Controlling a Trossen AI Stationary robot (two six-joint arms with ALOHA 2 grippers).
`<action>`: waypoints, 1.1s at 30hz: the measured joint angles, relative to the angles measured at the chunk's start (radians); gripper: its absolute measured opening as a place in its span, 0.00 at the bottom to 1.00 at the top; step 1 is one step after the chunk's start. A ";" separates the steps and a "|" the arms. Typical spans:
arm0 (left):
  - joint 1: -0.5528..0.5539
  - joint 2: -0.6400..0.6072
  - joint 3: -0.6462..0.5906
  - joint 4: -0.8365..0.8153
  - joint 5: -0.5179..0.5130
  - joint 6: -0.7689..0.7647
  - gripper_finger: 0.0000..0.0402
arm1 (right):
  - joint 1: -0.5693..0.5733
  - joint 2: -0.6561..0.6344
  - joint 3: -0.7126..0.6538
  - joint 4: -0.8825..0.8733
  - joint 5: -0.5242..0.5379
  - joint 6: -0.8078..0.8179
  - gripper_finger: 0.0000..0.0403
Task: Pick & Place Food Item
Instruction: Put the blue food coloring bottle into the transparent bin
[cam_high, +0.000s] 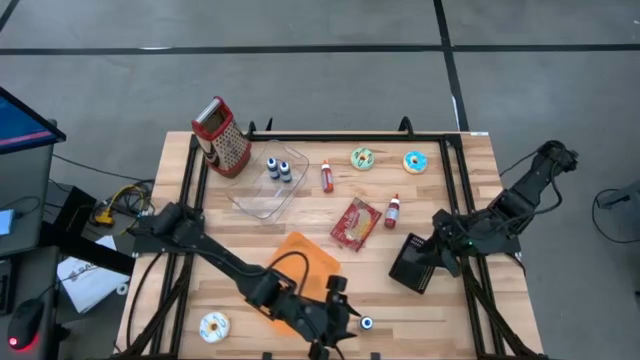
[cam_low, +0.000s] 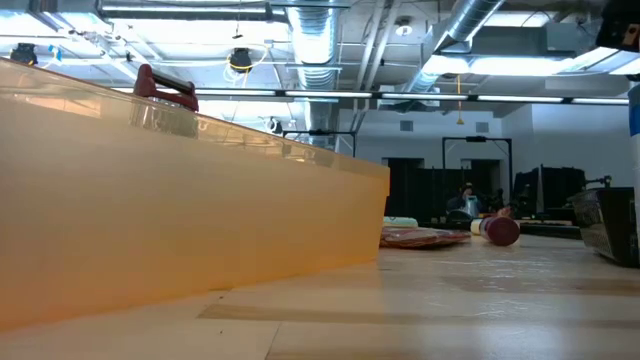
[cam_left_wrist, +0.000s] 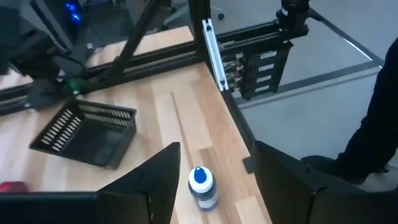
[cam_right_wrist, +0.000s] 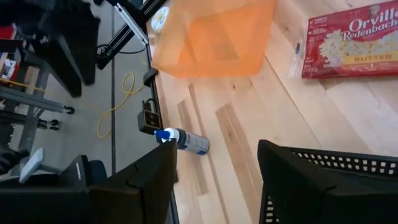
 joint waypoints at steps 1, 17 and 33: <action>0.004 0.009 0.008 -0.001 0.019 -0.001 0.50 | 0.003 0.000 0.000 0.000 0.012 0.000 0.54; 0.064 0.157 0.014 0.084 0.157 -0.046 0.57 | 0.025 0.000 0.000 0.002 0.103 -0.001 0.54; 0.081 0.225 0.013 0.127 0.154 -0.018 0.60 | 0.024 0.000 0.000 0.004 0.107 0.000 0.54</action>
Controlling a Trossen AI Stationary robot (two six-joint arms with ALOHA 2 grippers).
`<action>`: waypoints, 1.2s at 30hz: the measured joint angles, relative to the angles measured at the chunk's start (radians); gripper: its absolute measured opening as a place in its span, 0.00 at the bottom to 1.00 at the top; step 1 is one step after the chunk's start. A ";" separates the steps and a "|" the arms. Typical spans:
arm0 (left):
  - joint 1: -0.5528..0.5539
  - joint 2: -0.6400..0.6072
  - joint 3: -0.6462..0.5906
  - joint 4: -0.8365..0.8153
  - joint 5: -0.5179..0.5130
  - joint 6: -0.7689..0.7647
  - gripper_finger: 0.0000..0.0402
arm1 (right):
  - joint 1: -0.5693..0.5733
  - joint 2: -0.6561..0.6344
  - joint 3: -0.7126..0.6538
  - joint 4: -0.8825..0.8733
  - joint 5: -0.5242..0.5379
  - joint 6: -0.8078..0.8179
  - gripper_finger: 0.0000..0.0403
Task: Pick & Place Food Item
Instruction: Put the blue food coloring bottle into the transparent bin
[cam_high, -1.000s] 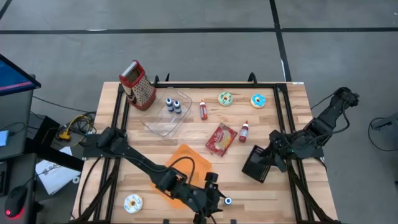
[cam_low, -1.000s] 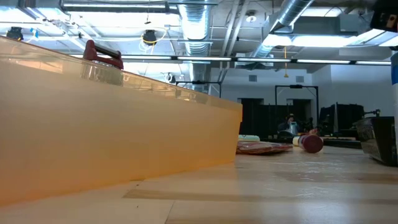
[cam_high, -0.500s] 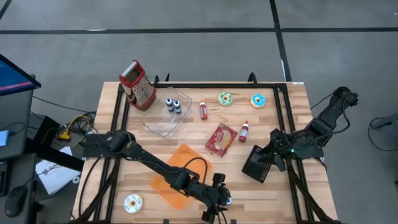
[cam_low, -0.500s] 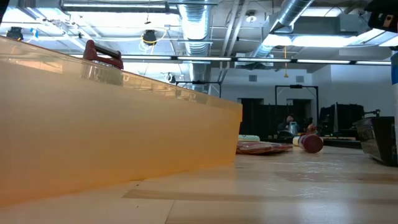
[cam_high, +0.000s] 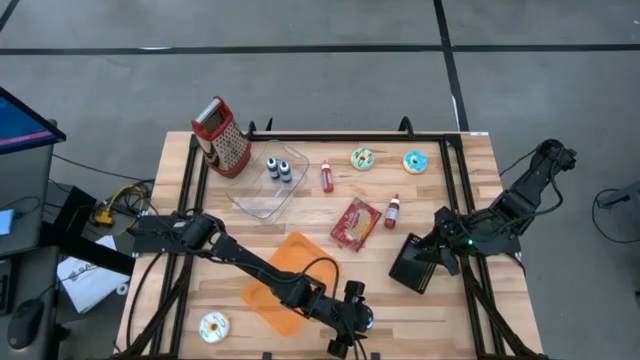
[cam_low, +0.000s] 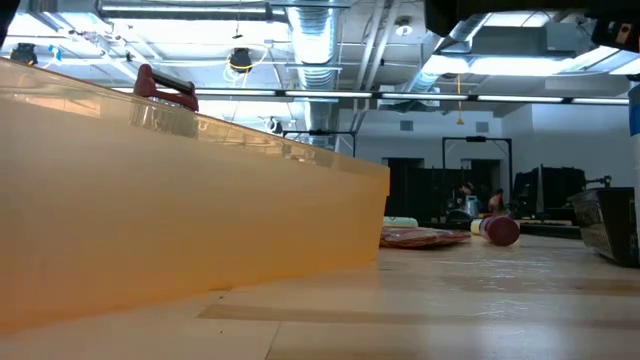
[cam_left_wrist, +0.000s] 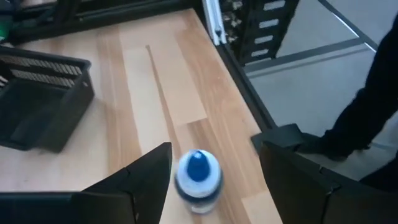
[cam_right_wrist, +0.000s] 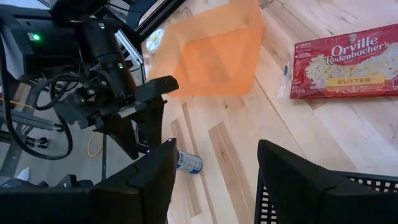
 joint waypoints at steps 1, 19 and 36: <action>0.003 0.001 0.000 -0.001 0.000 0.001 0.60 | 0.000 0.000 0.000 0.000 0.003 0.000 0.54; 0.014 0.018 0.000 0.003 0.022 0.001 0.60 | 0.000 0.000 0.000 0.000 0.014 -0.006 0.54; 0.017 0.058 0.000 0.050 0.045 -0.025 0.55 | 0.000 0.000 0.000 0.000 0.014 -0.011 0.54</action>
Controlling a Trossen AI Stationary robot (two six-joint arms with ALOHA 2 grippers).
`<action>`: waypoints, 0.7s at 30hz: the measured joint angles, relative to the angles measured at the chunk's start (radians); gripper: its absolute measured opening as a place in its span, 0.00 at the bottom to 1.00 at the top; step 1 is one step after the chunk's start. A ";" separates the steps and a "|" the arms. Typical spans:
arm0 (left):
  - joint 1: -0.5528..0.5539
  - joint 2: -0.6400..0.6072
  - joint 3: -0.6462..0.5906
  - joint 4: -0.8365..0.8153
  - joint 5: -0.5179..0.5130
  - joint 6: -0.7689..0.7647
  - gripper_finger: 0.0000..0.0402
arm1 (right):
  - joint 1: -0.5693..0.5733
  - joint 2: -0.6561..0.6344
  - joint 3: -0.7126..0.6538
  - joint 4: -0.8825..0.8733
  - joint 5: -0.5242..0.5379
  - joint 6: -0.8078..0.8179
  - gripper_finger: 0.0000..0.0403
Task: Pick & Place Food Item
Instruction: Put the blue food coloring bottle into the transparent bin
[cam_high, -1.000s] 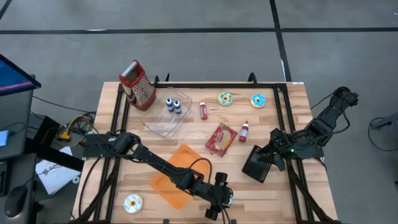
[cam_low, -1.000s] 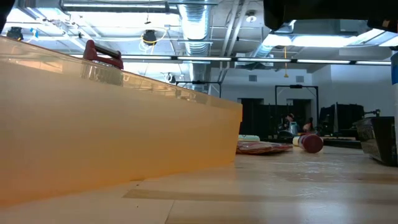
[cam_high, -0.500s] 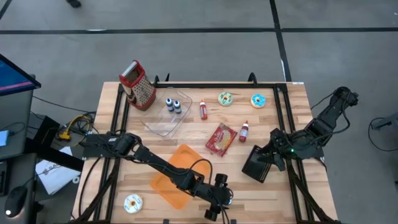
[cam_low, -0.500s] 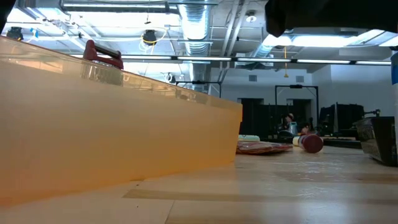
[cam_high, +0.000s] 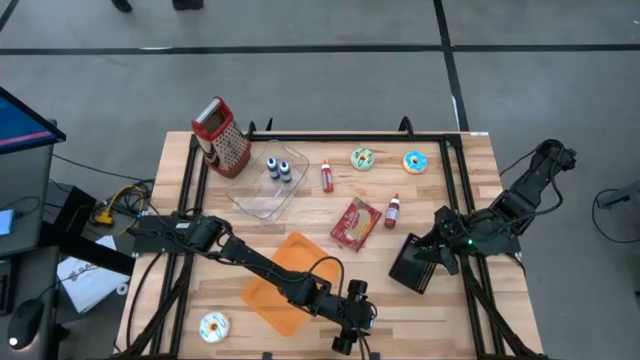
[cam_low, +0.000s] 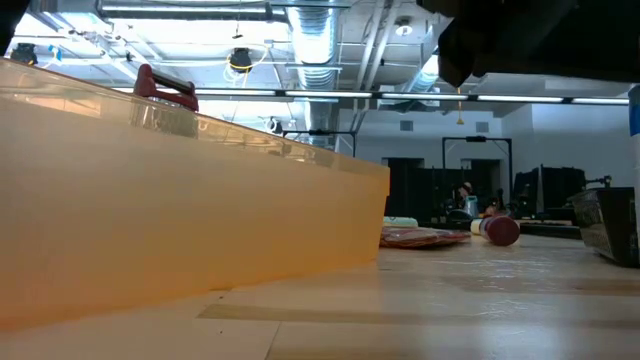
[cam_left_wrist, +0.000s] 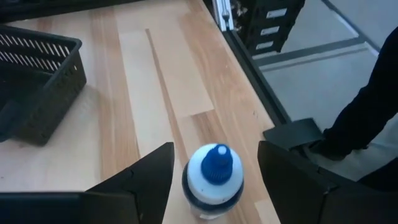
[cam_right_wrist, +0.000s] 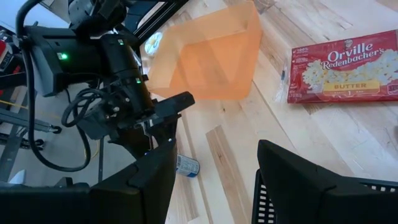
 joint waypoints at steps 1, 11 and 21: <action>0.000 0.000 0.000 0.001 0.007 -0.007 0.54 | 0.000 0.000 0.000 0.000 0.000 0.000 0.54; 0.002 0.000 0.000 -0.002 0.006 -0.030 0.43 | 0.000 0.000 0.000 -0.002 0.000 0.000 0.54; 0.002 -0.003 0.000 -0.022 -0.004 -0.088 0.27 | 0.000 0.000 0.000 -0.002 0.000 0.000 0.54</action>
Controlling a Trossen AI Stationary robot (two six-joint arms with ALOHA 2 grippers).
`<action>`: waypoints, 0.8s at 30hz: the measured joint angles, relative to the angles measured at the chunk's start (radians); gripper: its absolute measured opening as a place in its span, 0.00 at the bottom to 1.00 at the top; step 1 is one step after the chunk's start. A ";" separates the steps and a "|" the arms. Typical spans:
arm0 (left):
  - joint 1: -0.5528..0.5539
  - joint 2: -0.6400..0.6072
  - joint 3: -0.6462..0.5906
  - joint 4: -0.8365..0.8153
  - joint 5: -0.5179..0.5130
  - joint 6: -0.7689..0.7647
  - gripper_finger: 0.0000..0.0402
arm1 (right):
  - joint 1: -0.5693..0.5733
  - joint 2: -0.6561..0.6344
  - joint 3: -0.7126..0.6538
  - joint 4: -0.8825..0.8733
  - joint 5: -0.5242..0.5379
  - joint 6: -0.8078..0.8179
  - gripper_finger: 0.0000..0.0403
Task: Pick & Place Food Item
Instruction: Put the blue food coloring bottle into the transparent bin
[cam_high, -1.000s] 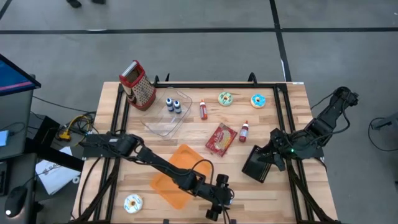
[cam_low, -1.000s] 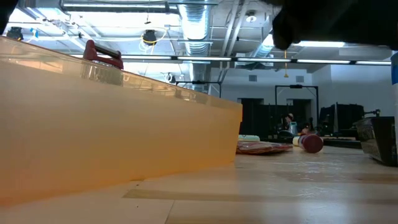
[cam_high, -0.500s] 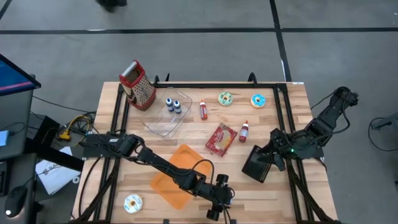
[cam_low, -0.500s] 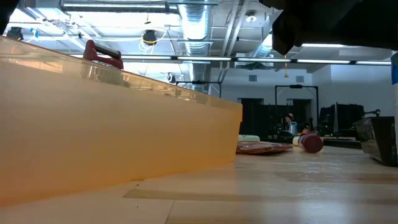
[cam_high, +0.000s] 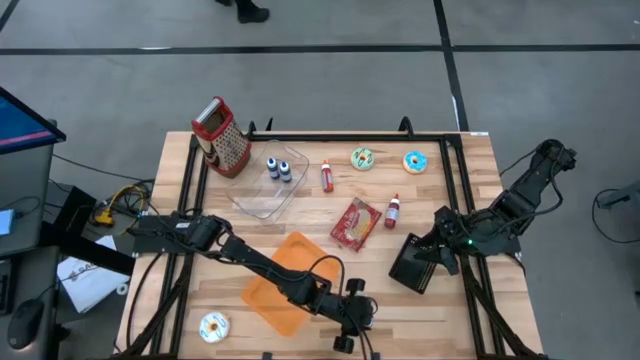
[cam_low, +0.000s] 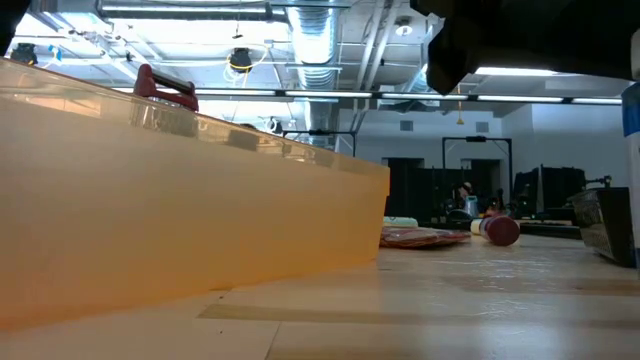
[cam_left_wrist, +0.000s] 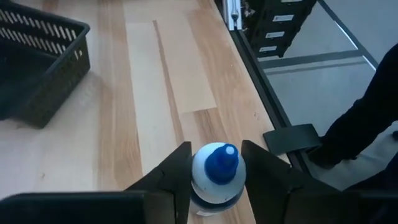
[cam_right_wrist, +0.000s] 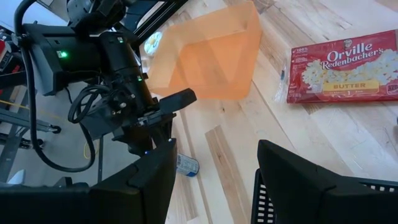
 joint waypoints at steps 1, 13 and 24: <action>0.000 0.000 0.000 0.000 -0.006 -0.007 0.27 | 0.000 0.000 0.000 0.000 0.000 -0.001 0.54; 0.026 -0.069 -0.001 -0.053 -0.138 -0.086 0.27 | 0.000 0.000 0.000 0.000 0.001 -0.008 0.54; 0.152 -0.296 0.000 -0.412 -0.389 -0.326 0.27 | 0.000 0.000 0.000 0.000 0.035 -0.018 0.54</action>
